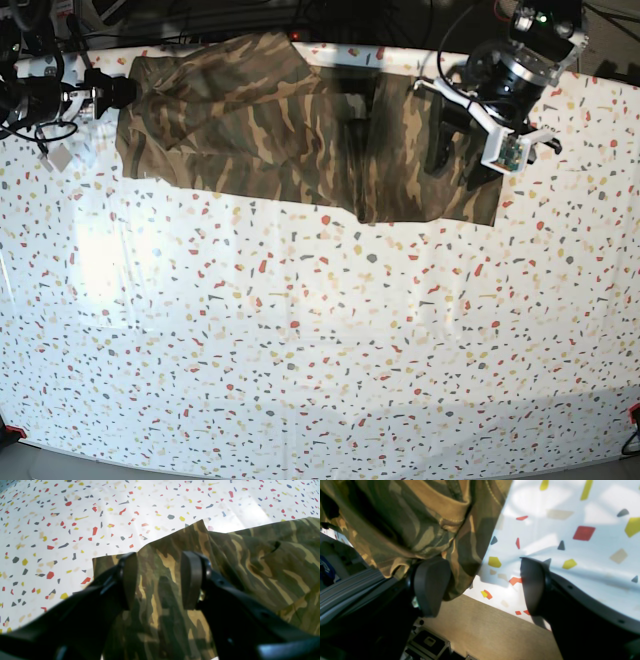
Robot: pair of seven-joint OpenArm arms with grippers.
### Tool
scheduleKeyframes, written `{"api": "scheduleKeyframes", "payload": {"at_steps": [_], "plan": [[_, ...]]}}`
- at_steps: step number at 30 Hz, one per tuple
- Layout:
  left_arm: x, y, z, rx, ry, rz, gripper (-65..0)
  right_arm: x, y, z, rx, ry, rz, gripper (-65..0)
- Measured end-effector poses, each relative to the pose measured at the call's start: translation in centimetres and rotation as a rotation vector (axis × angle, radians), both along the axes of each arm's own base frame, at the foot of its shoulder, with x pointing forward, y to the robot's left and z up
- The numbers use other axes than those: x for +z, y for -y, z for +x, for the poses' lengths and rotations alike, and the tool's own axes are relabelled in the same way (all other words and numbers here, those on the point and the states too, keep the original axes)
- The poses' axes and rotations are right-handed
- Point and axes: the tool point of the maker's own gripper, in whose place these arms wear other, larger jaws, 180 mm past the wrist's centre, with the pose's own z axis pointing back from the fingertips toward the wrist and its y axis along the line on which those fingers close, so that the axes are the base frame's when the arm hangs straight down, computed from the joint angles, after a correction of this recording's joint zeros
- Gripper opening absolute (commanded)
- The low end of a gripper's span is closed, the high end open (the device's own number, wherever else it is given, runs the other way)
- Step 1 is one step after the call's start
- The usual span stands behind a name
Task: Fold the T-shirt properly
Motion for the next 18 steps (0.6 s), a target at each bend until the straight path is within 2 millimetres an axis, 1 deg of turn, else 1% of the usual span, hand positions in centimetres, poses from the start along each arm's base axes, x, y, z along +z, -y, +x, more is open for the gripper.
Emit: {"api": "scheduleKeyframes", "payload": {"at_steps": [5, 8, 10, 12, 13, 16, 18], "plan": [[-0.6, -0.1, -0.3, -0.001, -0.034, 0.014, -37.7, 0.6, 0.6, 0.3, 0.010, 0.006, 0.003, -18.8], [-0.8, -0.1, -0.4, -0.001, -0.045, 0.018, -37.7, 1.1, 1.5, 0.4, 0.018, 0.007, -0.014, -18.8], [-0.8, -0.1, -0.4, -0.001, -0.044, 0.018, -37.7, 2.8, -0.2, 0.9, 0.007, 0.034, 0.118, -18.8], [-0.8, -0.1, -0.4, 0.000, -0.043, 0.015, -37.7, 2.8, -0.5, 0.9, 0.017, 0.033, 0.124, -18.8], [-0.8, 0.0, -0.4, -0.005, -0.047, 0.018, -37.7, 3.0, -0.1, 0.9, 0.024, 0.031, 0.111, -18.8], [-0.8, -0.3, -0.4, 0.004, -0.046, 0.021, -37.7, 4.2, 2.9, 1.5, 0.047, 0.036, 0.021, -18.8], [-0.8, -0.1, -0.4, 0.004, -0.044, 0.015, -37.7, 4.7, 3.9, 1.8, 0.054, 0.039, -0.012, -18.8]]}}
